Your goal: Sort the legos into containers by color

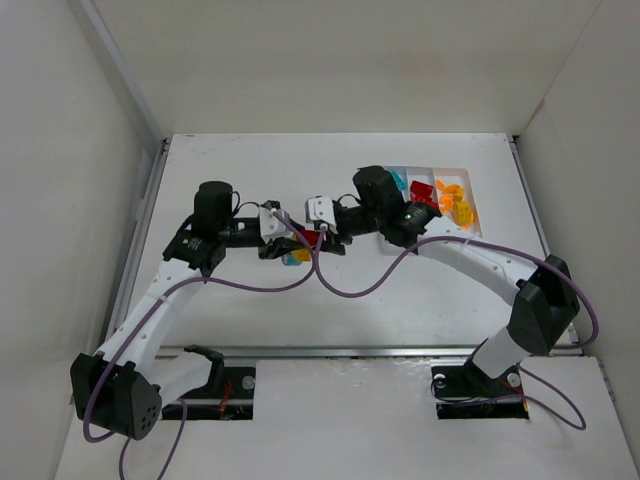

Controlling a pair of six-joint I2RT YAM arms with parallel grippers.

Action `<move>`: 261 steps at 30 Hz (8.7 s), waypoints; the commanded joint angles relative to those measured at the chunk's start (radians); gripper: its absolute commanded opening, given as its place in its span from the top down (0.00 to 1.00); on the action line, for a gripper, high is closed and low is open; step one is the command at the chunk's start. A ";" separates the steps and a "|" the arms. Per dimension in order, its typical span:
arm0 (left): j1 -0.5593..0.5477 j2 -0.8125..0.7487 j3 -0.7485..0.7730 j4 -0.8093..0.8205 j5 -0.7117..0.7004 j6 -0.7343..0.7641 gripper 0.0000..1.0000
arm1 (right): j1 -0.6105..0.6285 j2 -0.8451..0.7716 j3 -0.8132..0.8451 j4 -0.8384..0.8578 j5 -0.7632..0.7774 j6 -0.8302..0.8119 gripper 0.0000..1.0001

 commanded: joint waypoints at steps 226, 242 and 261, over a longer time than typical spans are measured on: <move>-0.037 0.052 -0.083 0.200 -0.384 -0.269 1.00 | -0.764 0.051 -0.100 0.131 0.727 0.849 1.00; -0.037 0.052 -0.083 0.200 -0.393 -0.269 1.00 | -0.784 0.275 0.044 0.131 0.821 0.883 0.45; -0.037 0.061 -0.054 0.230 -0.193 -0.189 1.00 | -0.362 -0.219 -0.281 0.236 -0.084 0.042 0.00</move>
